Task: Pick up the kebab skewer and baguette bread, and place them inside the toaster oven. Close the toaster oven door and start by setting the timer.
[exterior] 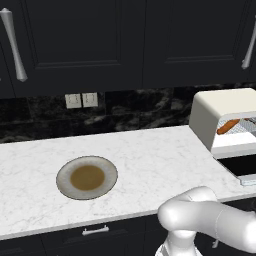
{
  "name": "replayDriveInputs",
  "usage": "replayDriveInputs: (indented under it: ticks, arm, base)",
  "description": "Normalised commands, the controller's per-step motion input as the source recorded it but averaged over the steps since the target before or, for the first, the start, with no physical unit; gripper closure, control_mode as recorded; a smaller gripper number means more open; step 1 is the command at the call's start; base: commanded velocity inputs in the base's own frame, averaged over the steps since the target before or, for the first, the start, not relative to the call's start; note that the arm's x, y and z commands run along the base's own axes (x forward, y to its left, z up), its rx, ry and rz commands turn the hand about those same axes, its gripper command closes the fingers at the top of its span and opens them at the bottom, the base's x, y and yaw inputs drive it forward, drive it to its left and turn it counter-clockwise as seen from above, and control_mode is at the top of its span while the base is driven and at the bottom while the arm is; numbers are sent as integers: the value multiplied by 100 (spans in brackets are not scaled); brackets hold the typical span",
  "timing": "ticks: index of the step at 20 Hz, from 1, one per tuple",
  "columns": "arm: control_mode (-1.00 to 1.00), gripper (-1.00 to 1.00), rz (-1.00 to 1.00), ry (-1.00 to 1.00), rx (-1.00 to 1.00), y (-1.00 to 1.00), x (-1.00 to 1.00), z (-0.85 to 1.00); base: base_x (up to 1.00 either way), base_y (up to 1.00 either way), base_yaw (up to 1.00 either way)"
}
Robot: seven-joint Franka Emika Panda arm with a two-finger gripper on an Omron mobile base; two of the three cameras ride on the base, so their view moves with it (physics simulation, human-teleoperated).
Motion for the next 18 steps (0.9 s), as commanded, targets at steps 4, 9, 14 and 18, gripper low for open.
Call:
replayDriveInputs:
  ticks: [4,9,14,18]
  arm:
    - [-100,-100,2,1,0,-17,-68,-27]
    - [-100,-100,0,0,0,0,-19,-57]
    - [-100,-100,5,-1,0,0,8,-36]
    - [-100,-100,7,-5,0,-2,9,-17]
  base:
    - [0,0,0]
    - [0,0,0]
    - [0,0,0]
    - [0,0,0]
